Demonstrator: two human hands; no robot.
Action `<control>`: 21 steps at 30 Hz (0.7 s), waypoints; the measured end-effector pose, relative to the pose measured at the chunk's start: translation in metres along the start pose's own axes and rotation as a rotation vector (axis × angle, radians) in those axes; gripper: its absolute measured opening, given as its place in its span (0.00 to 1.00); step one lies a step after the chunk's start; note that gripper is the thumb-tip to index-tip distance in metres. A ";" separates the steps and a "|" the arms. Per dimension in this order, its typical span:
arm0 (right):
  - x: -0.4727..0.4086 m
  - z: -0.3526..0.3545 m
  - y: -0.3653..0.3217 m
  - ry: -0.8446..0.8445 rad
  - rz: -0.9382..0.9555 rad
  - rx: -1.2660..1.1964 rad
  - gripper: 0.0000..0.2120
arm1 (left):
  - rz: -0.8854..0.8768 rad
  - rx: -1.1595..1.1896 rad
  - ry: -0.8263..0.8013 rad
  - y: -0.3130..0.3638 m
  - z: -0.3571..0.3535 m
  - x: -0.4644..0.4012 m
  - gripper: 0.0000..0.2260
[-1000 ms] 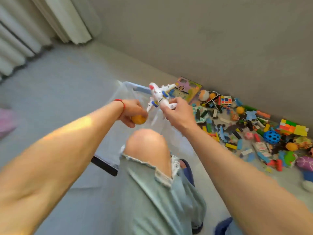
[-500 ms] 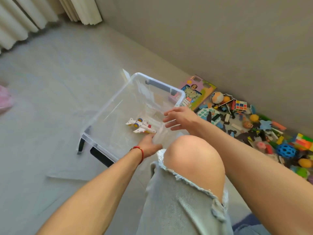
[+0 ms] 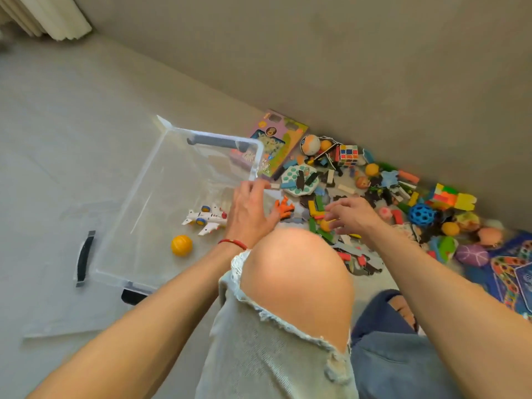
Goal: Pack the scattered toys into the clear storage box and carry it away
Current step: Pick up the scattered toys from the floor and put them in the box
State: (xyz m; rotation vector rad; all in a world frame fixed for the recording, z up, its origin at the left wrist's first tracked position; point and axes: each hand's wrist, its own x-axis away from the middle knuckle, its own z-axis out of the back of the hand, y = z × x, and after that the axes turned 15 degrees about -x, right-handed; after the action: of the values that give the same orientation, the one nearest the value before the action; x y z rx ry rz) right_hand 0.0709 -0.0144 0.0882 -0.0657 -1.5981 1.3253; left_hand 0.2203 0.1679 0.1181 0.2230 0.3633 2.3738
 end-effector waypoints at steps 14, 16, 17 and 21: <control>-0.177 -0.020 0.020 0.132 0.105 0.105 0.18 | 0.405 0.213 -0.479 0.054 -0.123 -0.143 0.27; -0.197 -0.028 0.020 0.133 0.111 0.142 0.21 | 0.417 0.204 -0.487 0.054 -0.131 -0.155 0.26; -0.205 -0.032 0.020 0.131 0.111 0.158 0.22 | 0.445 0.225 -0.484 0.055 -0.135 -0.159 0.24; -0.222 -0.042 0.025 0.170 0.097 0.245 0.20 | 0.643 0.385 -0.408 0.067 -0.150 -0.168 0.21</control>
State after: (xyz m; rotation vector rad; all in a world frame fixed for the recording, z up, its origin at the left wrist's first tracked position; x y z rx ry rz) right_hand 0.1946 -0.1070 -0.0783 -0.1035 -1.2957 1.5395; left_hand 0.2621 -0.0231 -0.0122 1.1298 0.6161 2.7558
